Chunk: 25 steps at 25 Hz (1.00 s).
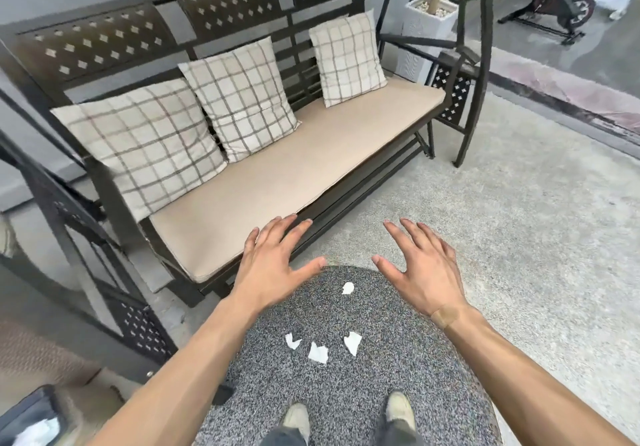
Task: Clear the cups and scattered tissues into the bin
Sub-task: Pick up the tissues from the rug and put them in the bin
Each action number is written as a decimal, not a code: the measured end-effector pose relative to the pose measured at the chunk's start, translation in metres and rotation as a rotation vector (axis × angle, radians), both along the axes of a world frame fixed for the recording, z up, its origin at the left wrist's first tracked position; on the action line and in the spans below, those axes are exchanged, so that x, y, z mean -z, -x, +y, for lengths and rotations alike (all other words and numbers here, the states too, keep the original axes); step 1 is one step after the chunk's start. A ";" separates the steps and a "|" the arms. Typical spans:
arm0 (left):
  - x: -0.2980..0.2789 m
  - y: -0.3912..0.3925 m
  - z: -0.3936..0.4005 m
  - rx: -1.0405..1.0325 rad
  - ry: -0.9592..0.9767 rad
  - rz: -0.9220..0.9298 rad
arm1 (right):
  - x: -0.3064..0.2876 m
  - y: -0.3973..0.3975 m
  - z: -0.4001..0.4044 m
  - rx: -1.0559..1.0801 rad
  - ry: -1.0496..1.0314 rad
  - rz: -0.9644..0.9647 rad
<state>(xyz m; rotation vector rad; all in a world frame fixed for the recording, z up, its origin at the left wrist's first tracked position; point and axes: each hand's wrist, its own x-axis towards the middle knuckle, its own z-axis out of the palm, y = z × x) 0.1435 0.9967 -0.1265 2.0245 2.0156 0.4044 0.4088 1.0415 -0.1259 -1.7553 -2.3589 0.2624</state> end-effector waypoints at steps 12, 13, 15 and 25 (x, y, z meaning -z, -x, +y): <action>0.118 -0.086 -0.004 -0.368 0.084 0.004 | 0.122 -0.063 0.104 -0.346 0.135 -0.033; 0.137 -0.085 -0.006 -0.377 0.093 0.010 | 0.142 -0.063 0.108 -0.352 0.159 -0.038; 0.189 -0.079 -0.007 -0.380 0.111 0.024 | 0.195 -0.058 0.113 -0.364 0.213 -0.051; 0.554 -0.033 -0.032 -0.285 0.336 0.140 | 0.567 -0.038 0.085 -0.549 0.308 -0.186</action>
